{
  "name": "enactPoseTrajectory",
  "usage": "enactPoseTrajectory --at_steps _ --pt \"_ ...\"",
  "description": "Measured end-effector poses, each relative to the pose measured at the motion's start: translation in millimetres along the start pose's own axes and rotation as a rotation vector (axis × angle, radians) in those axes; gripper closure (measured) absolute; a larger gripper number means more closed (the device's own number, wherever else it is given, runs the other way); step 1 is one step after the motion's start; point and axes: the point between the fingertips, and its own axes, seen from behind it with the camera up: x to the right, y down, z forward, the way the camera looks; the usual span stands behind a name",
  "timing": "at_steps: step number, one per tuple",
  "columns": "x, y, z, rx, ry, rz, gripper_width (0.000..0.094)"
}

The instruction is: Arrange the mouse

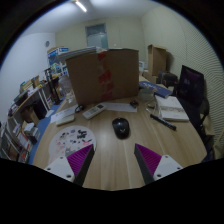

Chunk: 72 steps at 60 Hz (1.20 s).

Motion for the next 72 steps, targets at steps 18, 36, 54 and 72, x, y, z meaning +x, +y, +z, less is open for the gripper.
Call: enactPoseTrajectory --at_steps 18,36,54,72 --pt "31 -27 135 0.002 -0.002 -0.109 0.0099" --pt "38 -33 185 0.019 -0.036 -0.13 0.039" --pt "40 -57 161 0.03 0.043 -0.067 0.0547" --pt "-128 -82 79 0.134 -0.06 -0.076 0.0552"
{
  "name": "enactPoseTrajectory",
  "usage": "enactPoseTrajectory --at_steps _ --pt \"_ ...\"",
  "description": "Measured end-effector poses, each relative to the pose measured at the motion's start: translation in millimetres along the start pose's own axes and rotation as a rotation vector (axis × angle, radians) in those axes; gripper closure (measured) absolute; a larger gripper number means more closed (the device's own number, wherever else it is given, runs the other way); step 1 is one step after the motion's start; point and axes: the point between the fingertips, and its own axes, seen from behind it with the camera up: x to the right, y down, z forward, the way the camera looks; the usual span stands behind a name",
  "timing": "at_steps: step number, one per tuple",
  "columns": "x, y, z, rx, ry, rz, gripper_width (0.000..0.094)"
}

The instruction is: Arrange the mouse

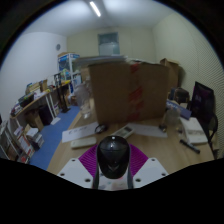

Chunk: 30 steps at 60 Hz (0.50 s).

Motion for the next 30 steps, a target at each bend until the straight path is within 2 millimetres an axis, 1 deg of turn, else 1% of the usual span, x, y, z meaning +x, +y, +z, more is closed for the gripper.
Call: enactPoseTrajectory --at_steps 2,5,8,10,13,18,19,20,21,23,25,30 --pt "-17 16 3 -0.022 -0.007 -0.001 0.0551" --pt "-37 42 8 -0.061 -0.015 0.0 0.0553" --pt "-49 67 15 -0.099 -0.009 -0.001 0.055" --pt "-56 79 19 -0.112 -0.005 -0.006 0.0551" --pt "-58 96 26 -0.135 0.008 -0.023 0.0551" --pt "-55 121 33 -0.181 0.036 -0.057 0.0554" --pt "-56 121 34 -0.169 0.036 -0.062 0.0517" --pt "-57 118 35 -0.155 0.037 -0.068 0.0517" --pt "-56 122 34 -0.164 0.038 -0.075 0.052" --pt "-57 118 33 -0.168 0.04 -0.083 0.0477" --pt "-56 118 36 -0.174 0.04 -0.084 0.0447" --pt "-55 121 35 -0.221 0.043 -0.05 0.037"
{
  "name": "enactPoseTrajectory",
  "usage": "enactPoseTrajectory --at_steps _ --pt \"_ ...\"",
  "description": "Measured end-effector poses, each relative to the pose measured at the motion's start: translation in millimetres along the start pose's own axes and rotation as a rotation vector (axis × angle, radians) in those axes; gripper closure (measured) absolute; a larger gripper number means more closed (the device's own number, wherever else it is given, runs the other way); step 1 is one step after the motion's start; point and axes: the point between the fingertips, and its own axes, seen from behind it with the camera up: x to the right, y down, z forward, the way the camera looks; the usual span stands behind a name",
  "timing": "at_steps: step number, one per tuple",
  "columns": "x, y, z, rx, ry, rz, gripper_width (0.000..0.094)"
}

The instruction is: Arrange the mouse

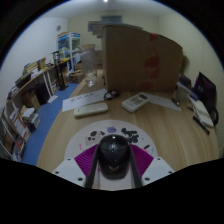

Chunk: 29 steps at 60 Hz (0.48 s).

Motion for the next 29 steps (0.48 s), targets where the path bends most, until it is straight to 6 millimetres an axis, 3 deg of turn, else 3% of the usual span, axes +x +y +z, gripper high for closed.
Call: enactPoseTrajectory --at_steps 7,18,29 --pt "-8 2 -21 -0.041 -0.061 0.07 0.0066" --pt "-4 -2 -109 -0.009 -0.079 0.063 0.0091" --pt "25 12 -186 -0.015 -0.057 0.085 0.0098"
